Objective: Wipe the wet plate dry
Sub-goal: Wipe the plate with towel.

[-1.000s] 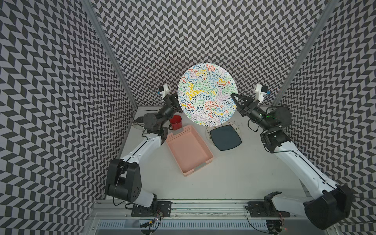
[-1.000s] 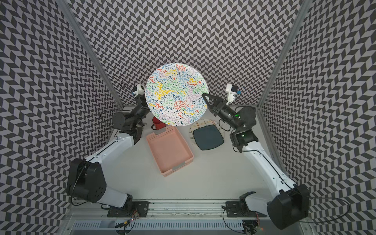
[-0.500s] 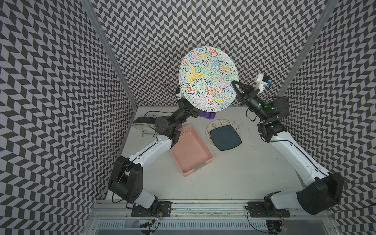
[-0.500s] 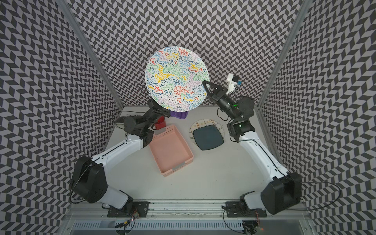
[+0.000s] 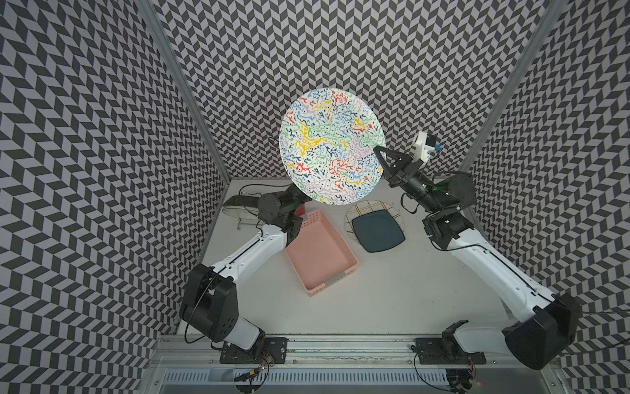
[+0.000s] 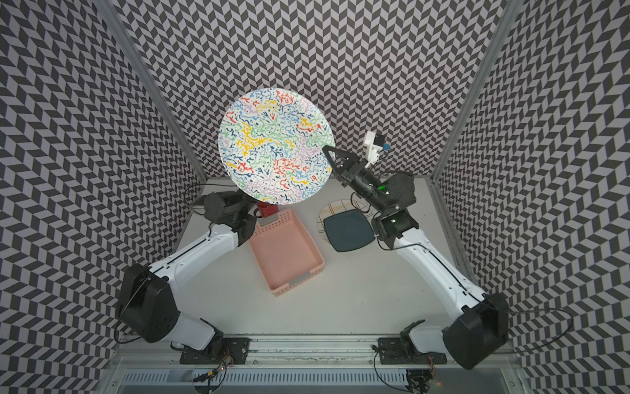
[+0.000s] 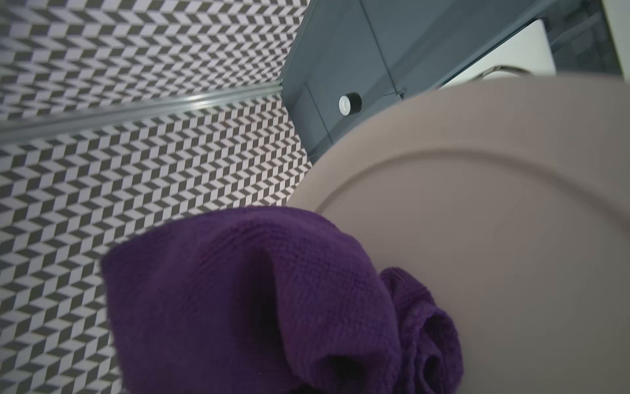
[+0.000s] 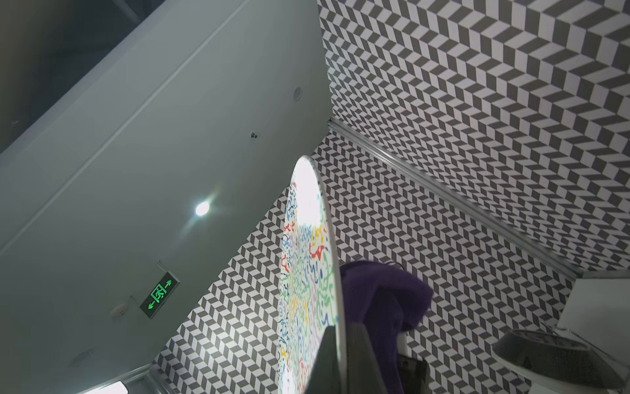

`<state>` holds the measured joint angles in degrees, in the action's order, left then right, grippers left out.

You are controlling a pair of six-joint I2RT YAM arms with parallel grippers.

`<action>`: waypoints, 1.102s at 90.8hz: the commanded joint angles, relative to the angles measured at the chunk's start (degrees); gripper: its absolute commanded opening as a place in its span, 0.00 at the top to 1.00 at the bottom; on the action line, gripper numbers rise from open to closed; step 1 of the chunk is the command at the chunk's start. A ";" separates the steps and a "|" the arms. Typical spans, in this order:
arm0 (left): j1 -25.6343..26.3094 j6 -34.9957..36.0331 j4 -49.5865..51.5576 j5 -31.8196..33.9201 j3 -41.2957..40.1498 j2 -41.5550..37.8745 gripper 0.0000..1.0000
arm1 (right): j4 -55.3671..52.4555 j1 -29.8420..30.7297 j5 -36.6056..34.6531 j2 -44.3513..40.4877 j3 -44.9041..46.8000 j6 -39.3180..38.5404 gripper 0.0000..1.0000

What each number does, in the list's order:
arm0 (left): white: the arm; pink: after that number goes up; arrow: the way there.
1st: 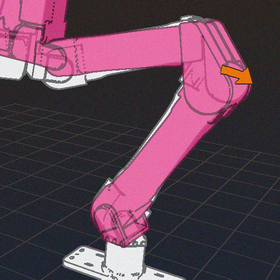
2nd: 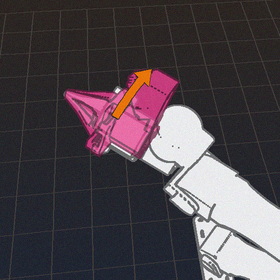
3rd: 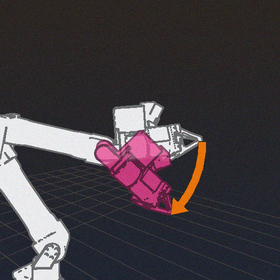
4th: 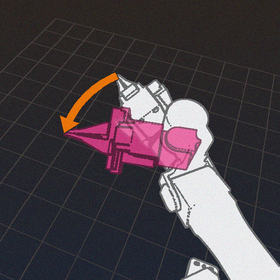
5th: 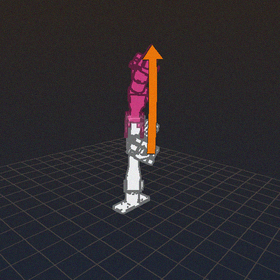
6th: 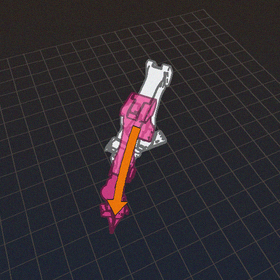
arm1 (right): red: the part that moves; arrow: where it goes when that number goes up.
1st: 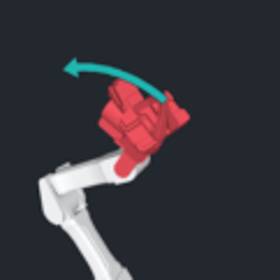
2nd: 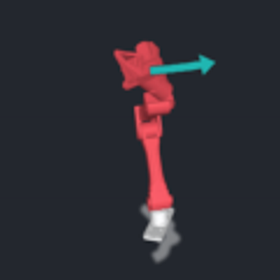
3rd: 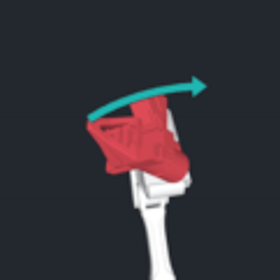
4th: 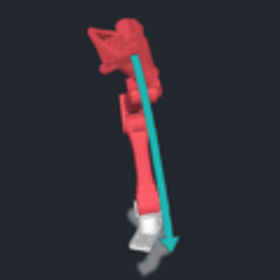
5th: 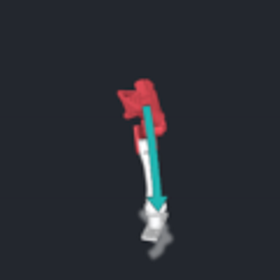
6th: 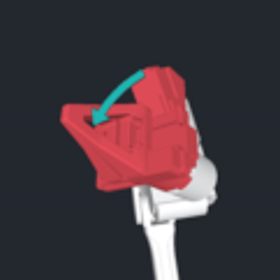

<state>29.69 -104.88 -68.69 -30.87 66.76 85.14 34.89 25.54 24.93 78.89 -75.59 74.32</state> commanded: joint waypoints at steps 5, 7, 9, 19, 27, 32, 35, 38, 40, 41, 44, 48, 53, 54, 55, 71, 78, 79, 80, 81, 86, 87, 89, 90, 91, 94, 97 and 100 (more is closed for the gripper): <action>0.09 14.43 8.44 -4.32 -6.25 -10.25 1.00 | -1.57 -5.05 -4.81 2.45 -4.14 -0.73 1.00; -0.19 16.72 11.66 -4.54 -6.96 -11.80 1.00 | -1.93 -5.78 -4.98 2.37 -4.04 -0.66 1.00; -0.48 18.99 14.90 -4.74 -7.54 -13.15 1.00 | -2.20 -6.74 -5.07 2.11 -3.93 -0.74 1.00; -1.71 34.84 38.03 -1.36 -7.53 -21.07 1.00 | -4.86 -10.11 -5.71 0.49 -2.51 -1.91 1.00; -1.68 50.22 61.39 8.47 -2.65 -25.05 1.00 | -9.78 -10.88 -5.93 -0.68 -2.45 -6.21 1.00; -1.49 57.77 69.12 13.47 0.68 -25.28 1.00 | -12.05 -10.55 -5.08 -0.88 -2.62 -8.66 1.00; -1.50 61.57 72.65 15.66 2.81 -24.68 1.00 | -13.16 -10.28 -4.47 -1.02 -2.49 -9.79 1.00; -1.41 65.26 76.18 17.95 5.05 -23.62 1.00 | -14.05 -9.64 -4.16 -1.25 -2.07 -10.59 1.00; -1.33 67.27 78.32 19.45 6.50 -22.81 1.00 | -14.37 -9.17 -4.11 -1.52 -1.61 -11.24 1.00; -1.32 68.32 79.26 20.11 7.09 -22.29 1.00 | -14.44 -9.01 -4.11 -1.62 -1.37 -11.45 1.00; -1.23 71.08 81.14 21.85 8.74 -21.07 1.00 | -14.59 -8.49 -4.16 -2.04 -0.70 -11.84 1.00; -1.00 73.58 82.50 24.00 10.14 -19.35 1.00 | -13.92 -7.94 -4.06 -2.68 0.37 -12.10 1.00; -1.00 75.55 83.08 25.31 11.00 -17.22 1.00 | -13.21 -7.57 -3.59 -3.41 1.12 -12.42 1.00; -0.97 75.85 83.09 25.45 11.10 -16.90 1.00 | -13.15 -7.50 -3.49 -3.49 1.13 -12.48 1.00; -1.01 76.08 83.14 25.61 11.24 -16.44 1.00 | -13.08 -7.47 -3.40 -3.62 1.14 -12.68 1.00; -3.35 80.44 85.56 29.23 16.70 -10.98 1.00 | -13.79 -5.38 -1.09 -5.89 2.05 -16.90 1.00; -7.77 80.32 86.81 27.74 19.23 -9.38 1.00 | -14.40 -2.34 -1.66 -8.29 4.37 -19.78 1.00; -8.40 80.30 86.80 27.37 19.47 -9.11 1.00 | -14.54 -1.55 -1.82 -8.70 4.74 -20.33 1.00; -8.90 80.33 86.75 27.06 19.73 -8.90 1.00 | -14.65 -0.84 -2.08 -8.99 5.05 -20.87 1.00; -9.32 80.39 86.73 26.77 19.99 -8.70 1.00 | -14.84 -0.40 -2.25 -9.27 5.39 -21.32 1.00; -10.00 81.88 86.91 25.92 21.66 -7.63 1.00 | -15.61 3.04 -2.89 -10.10 6.35 -23.25 1.00; -9.91 82.48 86.98 25.63 22.01 -7.32 1.00 | -15.67 3.74 -2.92 -10.18 6.47 -23.52 1.00; -9.59 83.31 87.10 24.88 22.65 -6.76 1.00 | -15.68 4.61 -3.15 -10.17 6.61 -24.12 1.00; -9.40 83.68 87.08 24.41 22.85 -6.44 1.00 | -15.66 5.27 -3.14 -10.12 6.65 -24.30 1.00; -9.18 84.00 87.02 23.82 23.09 -6.20 1.00 | -15.65 5.77 -3.18 -10.10 6.67 -24.40 1.00; -8.03 84.96 86.61 21.90 23.44 -5.55 1.00 | -15.36 6.66 -3.22 -9.78 6.56 -24.46 1.00; -6.29 86.00 86.13 20.58 23.64 -4.83 1.00 | -14.59 7.01 -3.25 -9.40 6.38 -23.87 1.00; -3.98 87.36 86.03 20.10 23.85 -4.12 1.00 | -13.49 7.02 -3.75 -9.11 6.26 -23.18 1.00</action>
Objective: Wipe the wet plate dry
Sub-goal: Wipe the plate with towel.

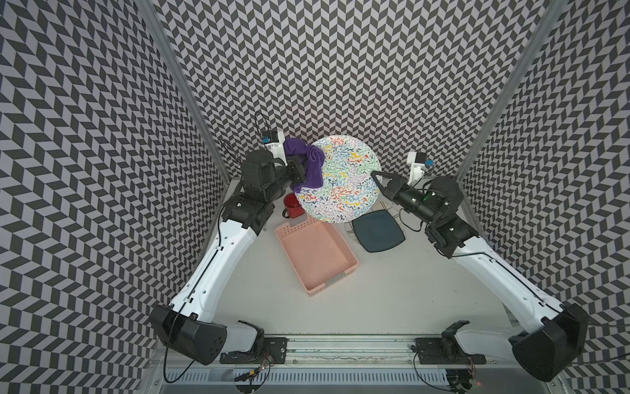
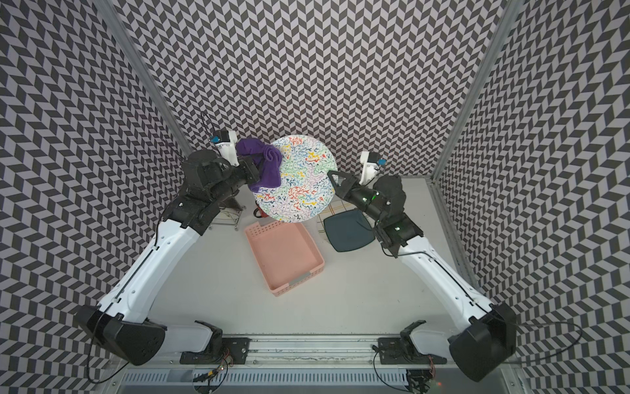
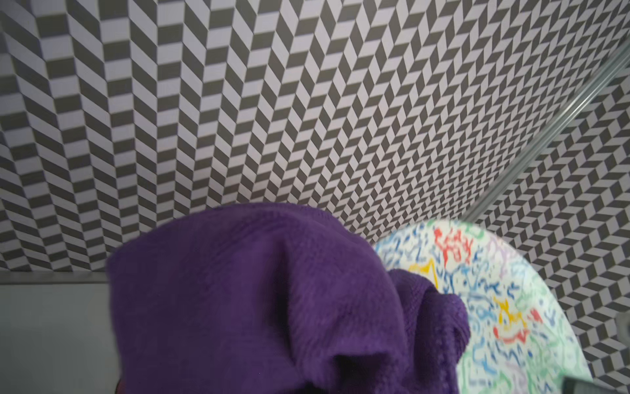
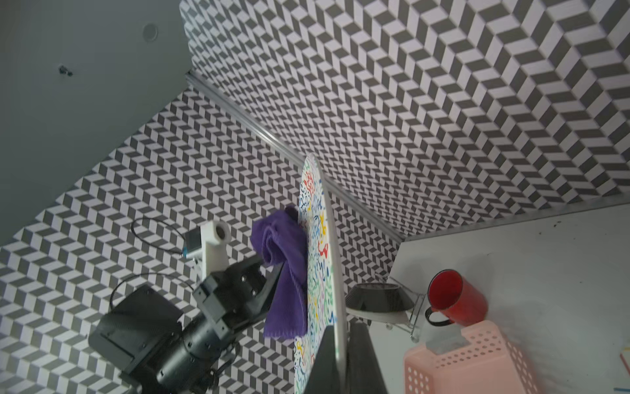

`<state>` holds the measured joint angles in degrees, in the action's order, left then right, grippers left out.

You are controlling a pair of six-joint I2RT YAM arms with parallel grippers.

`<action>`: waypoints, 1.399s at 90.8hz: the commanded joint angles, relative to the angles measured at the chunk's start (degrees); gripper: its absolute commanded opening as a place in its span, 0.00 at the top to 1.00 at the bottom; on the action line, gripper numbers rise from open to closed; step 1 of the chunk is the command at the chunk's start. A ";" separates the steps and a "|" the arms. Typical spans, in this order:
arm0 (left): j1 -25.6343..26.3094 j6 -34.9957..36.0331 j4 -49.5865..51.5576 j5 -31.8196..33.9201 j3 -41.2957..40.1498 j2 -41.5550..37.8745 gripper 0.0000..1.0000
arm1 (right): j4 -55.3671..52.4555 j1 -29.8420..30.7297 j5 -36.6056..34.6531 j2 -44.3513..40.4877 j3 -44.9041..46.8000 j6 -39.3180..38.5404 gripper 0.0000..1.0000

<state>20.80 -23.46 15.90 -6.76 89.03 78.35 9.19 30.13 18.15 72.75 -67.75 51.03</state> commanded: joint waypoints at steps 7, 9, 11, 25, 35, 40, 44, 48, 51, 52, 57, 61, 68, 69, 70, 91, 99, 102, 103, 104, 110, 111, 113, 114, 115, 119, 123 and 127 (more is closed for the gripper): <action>10.62 9.24 2.20 -2.91 2.37 4.03 1.00 | 13.81 1.99 0.76 -2.58 -2.23 1.08 1.00; 11.67 9.84 2.33 -2.44 2.44 4.28 1.00 | 13.72 1.67 0.31 -2.28 -2.64 1.22 1.00; 12.37 10.15 2.50 -1.80 2.52 4.47 1.00 | 13.57 1.38 0.15 -2.00 -3.05 1.37 1.00; 12.77 14.22 4.34 1.75 1.79 3.06 1.00 | 12.98 0.76 0.93 -1.18 -2.05 3.58 1.00; 11.77 15.73 6.01 -1.55 0.06 1.35 1.00 | 12.48 1.48 1.57 -1.61 -0.53 4.27 1.00; 13.12 16.51 6.40 -5.32 -1.34 0.75 1.00 | 13.58 0.89 0.64 -2.08 0.02 5.57 1.00; 15.42 17.83 6.54 -6.70 -3.07 0.04 1.00 | 15.12 -0.45 0.61 -1.98 0.00 7.46 1.00; 18.12 19.37 7.02 -6.09 -5.06 -0.77 1.00 | 17.11 -2.55 1.45 -1.67 -0.20 10.18 1.00; 19.22 20.01 7.25 -5.81 -6.47 -1.30 1.00 | 18.78 -3.79 2.07 -1.27 -0.61 11.77 1.00; 19.34 19.93 7.32 -5.85 -7.01 -1.46 1.00 | 19.08 -4.17 2.24 -1.19 -0.84 12.14 1.00; 18.28 17.89 6.45 -4.98 -9.28 -2.56 1.00 | 19.00 -4.96 2.49 -0.69 -2.47 11.60 1.00; 15.46 15.19 4.51 -4.89 -11.13 -4.03 1.00 | 16.92 -4.89 2.88 -0.19 -4.43 9.62 1.00; 6.56 8.23 0.52 -7.11 -12.09 -5.64 1.00 | 13.72 -3.94 5.20 0.45 -5.69 6.99 1.00; 5.18 7.50 0.09 -7.47 -11.89 -5.70 1.00 | 13.51 -3.63 5.52 0.41 -5.58 6.81 1.00; 4.06 6.87 -0.26 -7.82 -11.61 -5.68 1.00 | 13.32 -3.35 5.73 0.39 -5.39 6.63 1.00; 10.01 13.07 1.44 -6.35 2.30 5.27 1.00 | 13.65 2.79 3.19 -1.61 0.75 6.10 1.00; 14.38 13.84 1.07 -5.25 2.58 7.68 1.00 | 14.73 1.88 -0.28 -2.85 0.40 5.80 1.00; 14.52 12.90 0.76 -5.73 2.17 7.99 1.00 | 14.65 0.58 -0.50 -3.03 -0.30 5.93 1.00; 14.44 12.64 0.69 -5.77 2.05 8.02 1.00 | 14.55 0.08 -0.41 -3.04 -0.51 6.11 1.00; 14.35 12.30 0.57 -5.79 1.90 7.95 1.00 | 14.46 -0.48 -0.23 -3.05 -0.75 6.50 1.00; 12.76 10.06 -0.50 -6.45 1.15 6.73 1.00 | 14.41 -4.66 1.28 -3.43 -0.84 9.00 1.00; 12.24 9.51 -0.77 -6.83 1.06 6.42 1.00 | 14.47 -5.31 1.45 -3.59 -0.69 9.57 1.00; 11.08 8.22 -1.46 -7.99 0.81 5.31 1.00 | 14.52 -6.26 1.76 -3.94 -0.36 10.35 1.00; 10.39 7.40 -1.78 -8.92 0.67 4.84 1.00 | 14.53 -6.90 1.87 -4.20 -0.15 10.60 1.00; 9.65 6.51 -2.38 -9.87 0.51 4.38 1.00 | 14.49 -7.62 1.92 -4.46 0.05 10.77 1.00; 5.92 1.67 -6.17 -14.59 -1.08 2.10 1.00 | 13.86 -9.34 1.87 -5.56 0.66 11.28 1.00; 1.56 -5.81 -12.28 -19.70 -5.02 -0.31 1.00 | 12.98 -10.82 1.72 -6.42 1.16 11.35 1.00; -2.73 -14.93 -22.51 -24.01 -10.56 -3.32 1.00 | 12.63 -11.79 1.94 -7.27 1.68 11.57 1.00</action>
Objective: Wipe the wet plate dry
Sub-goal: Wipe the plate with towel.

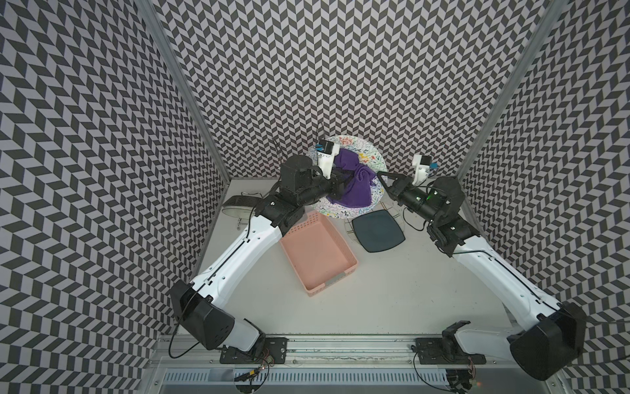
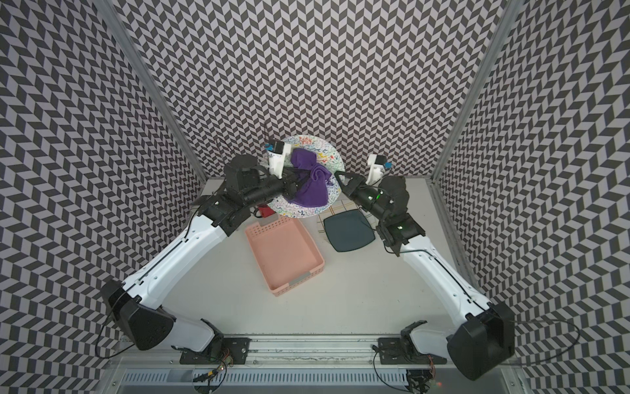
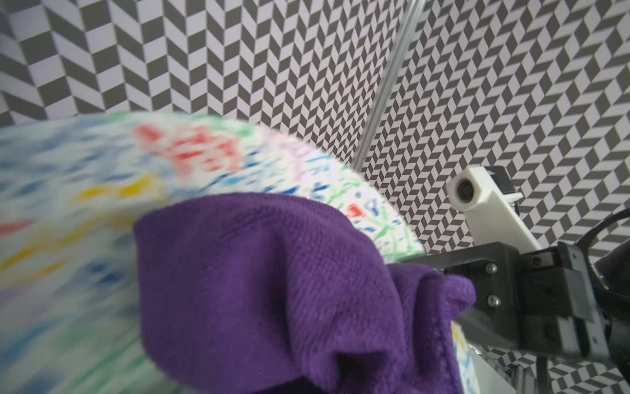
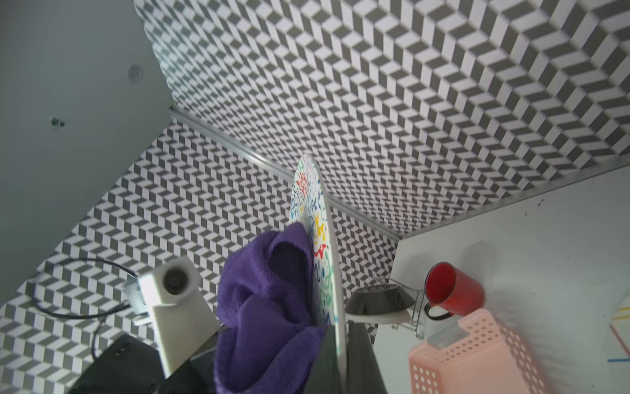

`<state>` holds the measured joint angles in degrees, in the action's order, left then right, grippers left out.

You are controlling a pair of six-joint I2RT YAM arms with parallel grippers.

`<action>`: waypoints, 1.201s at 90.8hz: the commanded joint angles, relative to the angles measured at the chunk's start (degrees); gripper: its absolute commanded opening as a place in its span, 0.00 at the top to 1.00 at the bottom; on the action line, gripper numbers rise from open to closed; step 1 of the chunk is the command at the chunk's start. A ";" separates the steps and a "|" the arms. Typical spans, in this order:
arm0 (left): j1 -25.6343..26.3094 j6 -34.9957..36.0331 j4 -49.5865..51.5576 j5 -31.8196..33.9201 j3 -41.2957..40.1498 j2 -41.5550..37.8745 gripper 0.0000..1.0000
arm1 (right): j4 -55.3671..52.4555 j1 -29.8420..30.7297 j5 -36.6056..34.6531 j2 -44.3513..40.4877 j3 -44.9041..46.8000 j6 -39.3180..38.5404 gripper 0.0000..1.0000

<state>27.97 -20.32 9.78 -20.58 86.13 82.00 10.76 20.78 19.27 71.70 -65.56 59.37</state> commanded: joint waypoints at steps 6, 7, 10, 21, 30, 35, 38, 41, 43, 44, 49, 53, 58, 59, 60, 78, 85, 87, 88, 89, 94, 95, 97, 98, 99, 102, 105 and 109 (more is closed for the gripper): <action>-15.26 -30.40 -28.74 -13.53 -15.33 -10.11 1.00 | 11.45 -3.53 1.45 -7.30 0.36 3.95 1.00; -15.99 -32.11 -30.55 -13.88 -16.19 -10.37 1.00 | 11.64 -3.63 1.50 -7.51 0.53 4.10 1.00; -17.65 -36.53 -34.55 -14.83 -18.25 -11.06 1.00 | 12.65 -3.98 1.68 -8.01 1.25 4.78 1.00; -20.05 -49.93 -46.81 -16.02 -23.22 -11.39 1.00 | 18.97 -4.20 3.26 -8.58 3.54 8.60 1.00; -19.86 -63.94 -62.11 -16.55 -26.01 -8.42 1.00 | 23.99 -3.97 6.24 -7.23 4.01 11.23 1.00; -19.20 -71.14 -69.98 -16.41 -26.36 -6.20 1.00 | 24.11 -3.48 7.80 -6.11 3.56 11.96 1.00; -18.81 -74.59 -74.72 -16.16 -26.03 -4.93 1.00 | 23.11 -3.02 8.51 -5.52 3.07 11.83 1.00; -18.17 -77.21 -77.86 -15.82 -25.38 -3.63 1.00 | 21.62 -2.54 9.04 -5.01 2.66 11.49 1.00; -17.67 -78.60 -79.47 -15.59 -24.60 -2.90 1.00 | 21.13 -2.04 9.15 -4.73 2.57 11.27 1.00; -17.33 -79.19 -80.44 -15.52 -24.29 -2.59 1.00 | 21.00 -1.74 9.13 -4.56 2.56 11.24 1.00; -15.87 -81.92 -84.00 -14.77 -22.62 -1.30 1.00 | 21.12 -0.37 9.21 -3.58 2.43 11.03 1.00; -14.38 -83.70 -86.05 -14.16 -21.08 -0.23 1.00 | 21.34 0.99 9.19 -2.64 2.25 11.09 1.00; -12.35 -85.11 -88.10 -13.66 -19.59 0.95 1.00 | 22.17 2.44 8.97 -1.42 1.73 11.22 1.00; -11.81 -85.26 -88.41 -13.64 -19.33 1.14 1.00 | 22.32 2.66 8.96 -1.14 1.56 11.26 1.00; -11.32 -85.34 -88.56 -13.62 -19.02 1.23 1.00 | 22.56 2.85 8.86 -1.00 1.35 11.27 1.00; -0.34 -81.26 -85.71 -13.96 -17.56 2.78 1.00 | 23.97 2.96 4.41 3.71 -6.26 10.57 1.00; 0.00 -82.18 -86.47 -13.90 -16.96 3.08 1.00 | 23.31 0.59 3.25 4.29 -7.39 11.87 1.00; -0.74 -83.05 -87.03 -13.55 -16.85 3.04 1.00 | 23.57 -0.25 3.30 4.20 -7.24 12.44 1.00; -1.17 -83.53 -87.56 -13.41 -16.86 3.02 1.00 | 23.67 -0.54 3.31 4.18 -7.14 12.70 1.00; -1.69 -84.03 -88.09 -13.16 -16.82 3.05 1.00 | 23.90 -0.86 3.40 4.03 -6.96 13.01 1.00; -4.76 -87.52 -90.71 -11.72 -16.98 3.06 1.00 | 23.91 -1.57 3.56 3.05 -6.03 13.07 1.00; -5.38 -88.14 -91.11 -11.39 -17.01 3.07 1.00 | 23.80 -1.55 3.66 2.76 -5.83 12.84 1.00; -6.34 -89.44 -92.27 -10.81 -17.15 3.14 1.00 | 23.61 -1.49 4.02 2.22 -5.46 12.34 1.00; -6.83 -89.98 -92.91 -10.54 -17.23 3.16 1.00 | 23.56 -1.42 4.37 2.00 -5.28 12.03 1.00; -7.25 -90.46 -93.27 -10.32 -17.31 3.21 1.00 | 23.36 -1.30 4.77 1.80 -5.15 11.75 1.00; -7.91 -91.56 -94.33 -9.84 -17.39 3.39 1.00 | 22.56 -0.74 6.11 1.17 -4.70 11.24 1.00; -7.92 -91.90 -94.71 -9.76 -17.34 3.70 1.00 | 21.83 0.05 7.03 0.74 -4.01 11.34 1.00; -7.02 -91.30 -94.33 -10.09 -17.19 3.79 1.00 | 22.37 1.43 8.02 0.27 -2.48 12.66 1.00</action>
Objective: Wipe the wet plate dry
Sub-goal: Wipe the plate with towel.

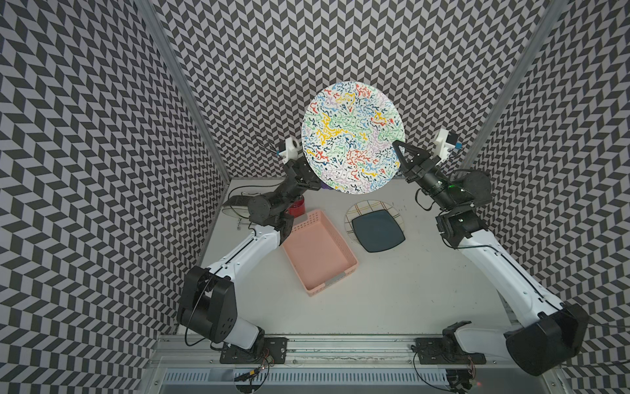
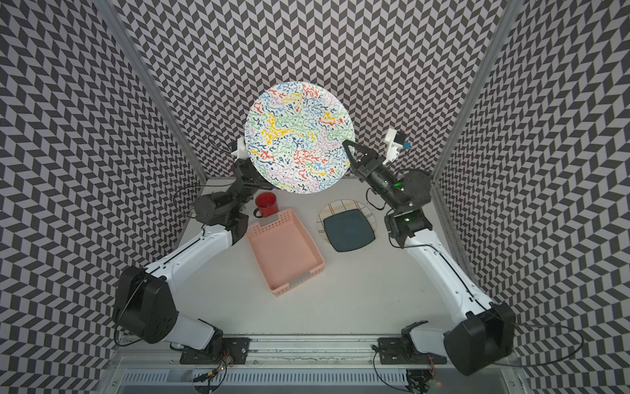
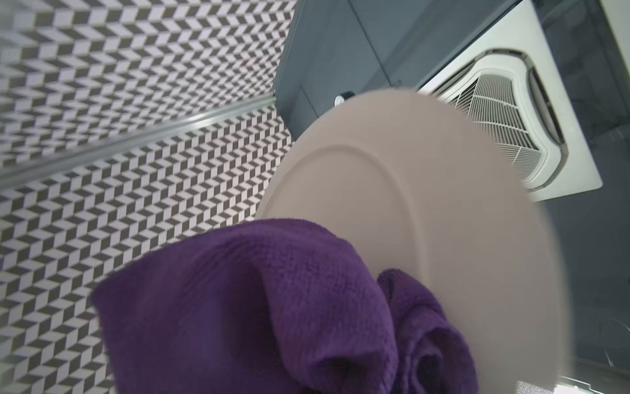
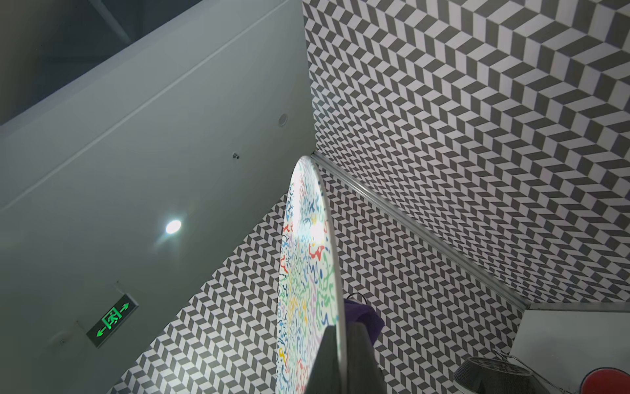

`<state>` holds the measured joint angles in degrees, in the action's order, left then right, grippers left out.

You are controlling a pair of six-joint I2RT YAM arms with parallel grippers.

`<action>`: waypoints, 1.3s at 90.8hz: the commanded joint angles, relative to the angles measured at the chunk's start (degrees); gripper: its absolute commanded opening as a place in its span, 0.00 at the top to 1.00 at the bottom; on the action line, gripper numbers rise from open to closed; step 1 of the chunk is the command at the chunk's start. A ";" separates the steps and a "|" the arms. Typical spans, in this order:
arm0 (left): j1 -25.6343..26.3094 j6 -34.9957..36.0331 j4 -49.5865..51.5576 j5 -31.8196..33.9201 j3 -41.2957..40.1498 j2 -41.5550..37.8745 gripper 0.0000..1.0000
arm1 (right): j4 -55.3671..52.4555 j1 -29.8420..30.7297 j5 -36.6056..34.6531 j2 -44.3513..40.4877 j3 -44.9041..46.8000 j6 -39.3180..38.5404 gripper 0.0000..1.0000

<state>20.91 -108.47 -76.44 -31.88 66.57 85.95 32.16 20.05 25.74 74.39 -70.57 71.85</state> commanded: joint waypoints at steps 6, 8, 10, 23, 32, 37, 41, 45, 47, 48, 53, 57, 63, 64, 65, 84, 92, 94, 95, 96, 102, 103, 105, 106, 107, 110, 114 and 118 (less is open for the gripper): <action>3.03 -0.79 -6.43 0.65 2.26 -0.13 1.00 | 4.72 3.93 0.52 -2.85 5.01 3.28 1.00; 4.19 0.20 -5.73 0.38 2.26 -0.05 1.00 | 5.25 4.13 -0.06 -2.91 5.16 4.04 1.00; 5.47 1.13 -5.16 0.16 2.32 0.08 1.00 | 5.56 4.25 -0.66 -2.69 5.02 4.25 1.00; 13.55 4.72 -2.84 -1.66 3.12 1.44 1.00 | 3.34 3.50 -5.67 -0.33 -0.81 1.70 1.00; 14.99 5.17 -3.01 -1.97 1.52 0.62 1.00 | 0.68 1.02 -6.48 1.34 -4.19 1.29 1.00; 14.21 5.61 -2.70 -1.99 -0.34 -0.62 1.00 | 1.16 -0.79 -6.95 1.26 -3.66 2.35 1.00; 13.15 6.59 -1.87 -2.34 -1.98 -2.46 1.00 | 1.27 -2.33 -7.10 0.92 -2.91 3.06 1.00; 11.90 8.22 0.08 -2.75 -4.06 -4.19 1.00 | 1.17 -3.75 -7.09 0.19 -2.01 3.50 1.00; 11.16 9.36 1.34 -3.01 -5.17 -5.26 1.00 | 0.78 -4.57 -7.06 -0.22 -1.50 3.56 1.00; 10.73 9.91 2.16 -3.10 -5.72 -6.06 1.00 | 0.44 -4.93 -7.04 -0.39 -1.28 3.52 1.00; 8.51 13.77 6.85 -3.71 -8.60 -9.45 1.00 | -1.23 -6.86 -6.79 -1.98 -0.18 2.93 1.00; 6.62 18.07 11.52 -3.90 -10.75 -12.45 1.00 | -3.12 -8.34 -6.52 -3.00 0.53 2.12 1.00; 4.39 29.25 26.04 -3.62 -11.40 -17.13 1.00 | -8.24 -9.14 -6.68 -4.24 0.46 -2.09 1.00; 4.22 31.68 29.09 -3.27 -11.03 -17.97 1.00 | -9.43 -9.15 -6.72 -4.51 0.31 -2.65 1.00; 4.18 34.35 32.20 -2.79 -10.50 -18.39 1.00 | -10.47 -9.11 -6.69 -4.65 0.19 -3.37 1.00; 13.23 79.05 80.72 18.46 8.41 -16.69 1.00 | -17.85 -6.50 -5.23 -5.31 0.29 -10.76 1.00; 13.89 82.46 85.27 22.45 10.67 -12.79 1.00 | -16.66 -4.82 -5.67 -5.20 -0.20 -11.44 1.00; 13.90 82.98 85.79 23.30 10.86 -11.96 1.00 | -16.44 -4.45 -5.82 -5.19 -0.37 -11.60 1.00; 13.90 83.24 85.95 23.72 11.00 -11.74 1.00 | -16.26 -4.30 -5.85 -5.21 -0.41 -11.71 1.00; 13.90 83.50 86.21 24.11 11.19 -11.40 1.00 | -16.13 -4.09 -5.82 -5.21 -0.52 -11.77 1.00; 13.70 85.62 87.43 26.12 12.87 -9.41 1.00 | -15.78 -2.99 -5.34 -5.28 -0.98 -12.72 1.00; 13.67 86.32 87.70 26.32 13.28 -9.05 1.00 | -15.80 -2.91 -5.25 -5.34 -1.02 -12.98 1.00; 13.58 87.46 88.53 26.91 14.33 -8.35 1.00 | -15.83 -2.63 -4.91 -5.43 -1.12 -13.41 1.00; 13.52 88.12 89.30 27.28 14.97 -7.95 1.00 | -15.82 -2.51 -4.73 -5.45 -1.14 -13.67 1.00; 13.53 88.71 89.99 27.69 15.69 -7.49 1.00 | -15.78 -2.45 -4.51 -5.56 -1.15 -13.98 1.00; 13.28 90.55 91.60 29.09 17.88 -6.64 1.00 | -15.66 -2.21 -3.96 -5.78 -1.15 -15.01 1.00; 12.65 92.69 93.82 30.86 20.51 -5.16 1.00 | -16.17 -1.79 -3.16 -6.29 -1.19 -16.58 1.00; 11.32 94.04 95.41 31.83 23.01 -4.00 1.00 | -17.49 -0.71 -2.92 -6.78 -1.38 -19.29 1.00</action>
<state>34.59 -24.12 8.71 -8.01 83.26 80.58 7.90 17.52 19.53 71.55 -69.63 55.90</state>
